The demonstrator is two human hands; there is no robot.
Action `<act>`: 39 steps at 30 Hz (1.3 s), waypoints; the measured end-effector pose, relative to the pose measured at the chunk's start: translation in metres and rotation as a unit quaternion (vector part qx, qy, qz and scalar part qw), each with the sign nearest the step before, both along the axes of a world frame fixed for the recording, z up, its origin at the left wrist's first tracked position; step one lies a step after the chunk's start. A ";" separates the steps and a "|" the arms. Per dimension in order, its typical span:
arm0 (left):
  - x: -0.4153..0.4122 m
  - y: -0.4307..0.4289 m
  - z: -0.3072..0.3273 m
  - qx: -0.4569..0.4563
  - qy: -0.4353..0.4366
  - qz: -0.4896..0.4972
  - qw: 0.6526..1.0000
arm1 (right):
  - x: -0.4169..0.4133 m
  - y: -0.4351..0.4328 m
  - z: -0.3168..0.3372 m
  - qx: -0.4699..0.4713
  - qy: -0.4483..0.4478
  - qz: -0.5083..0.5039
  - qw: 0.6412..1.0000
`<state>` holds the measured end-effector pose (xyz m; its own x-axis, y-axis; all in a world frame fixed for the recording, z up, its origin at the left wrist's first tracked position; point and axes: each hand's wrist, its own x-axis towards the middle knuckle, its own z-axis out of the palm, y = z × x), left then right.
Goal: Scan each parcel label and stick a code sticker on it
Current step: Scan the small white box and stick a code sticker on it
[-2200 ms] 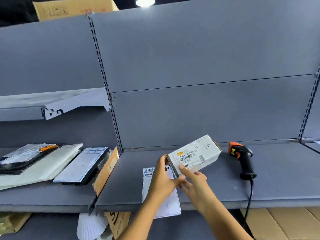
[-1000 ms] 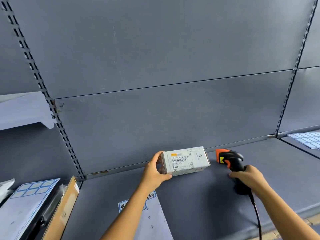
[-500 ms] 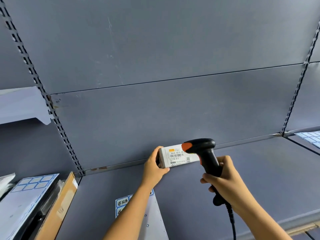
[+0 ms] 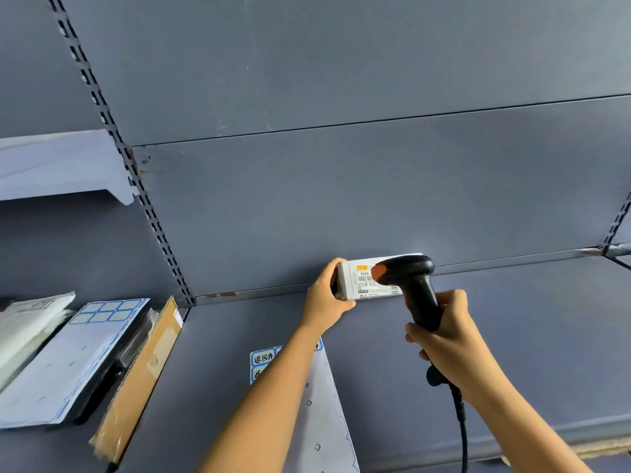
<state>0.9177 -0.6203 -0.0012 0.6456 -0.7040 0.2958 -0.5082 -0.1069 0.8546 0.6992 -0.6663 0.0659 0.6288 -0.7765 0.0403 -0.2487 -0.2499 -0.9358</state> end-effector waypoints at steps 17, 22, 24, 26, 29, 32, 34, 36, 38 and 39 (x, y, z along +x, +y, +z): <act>-0.004 0.002 0.002 0.001 0.022 0.009 1.000 | -0.002 -0.006 -0.011 -0.010 0.002 0.029 1.000; -0.006 0.002 0.005 0.008 0.028 0.013 0.999 | -0.004 -0.007 -0.010 0.004 -0.014 0.022 1.000; -0.008 0.002 0.007 0.009 0.038 0.009 0.999 | -0.006 -0.013 -0.012 0.014 -0.029 0.017 0.999; -0.007 0.003 0.008 0.014 0.049 0.011 0.999 | -0.007 -0.026 -0.013 0.037 -0.059 -0.011 0.998; -0.004 0.009 0.011 0.016 0.076 0.011 0.997 | -0.006 -0.062 -0.019 0.106 -0.135 -0.071 0.983; -0.001 0.017 0.015 0.024 0.110 -0.005 0.994 | -0.008 -0.103 -0.029 0.157 -0.120 -0.101 0.975; 0.002 0.023 0.019 0.037 0.106 -0.010 0.994 | -0.009 -0.127 -0.039 0.211 -0.102 -0.094 0.968; 0.005 0.027 0.021 0.054 0.090 -0.007 0.994 | -0.008 -0.144 -0.048 0.246 -0.070 -0.087 0.963; 0.007 0.031 0.024 0.065 0.083 -0.003 0.994 | -0.006 -0.155 -0.051 0.255 -0.052 -0.084 0.962; 0.007 0.032 0.025 0.069 0.083 -0.002 0.994 | -0.005 -0.158 -0.050 0.251 -0.043 -0.087 0.963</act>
<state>0.9248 -0.5885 0.0237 0.6743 -0.7335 0.0857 -0.3626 -0.2277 0.9037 0.6940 -0.8239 0.0156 0.4981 -0.8054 -0.3212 -0.1624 0.2772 -0.9470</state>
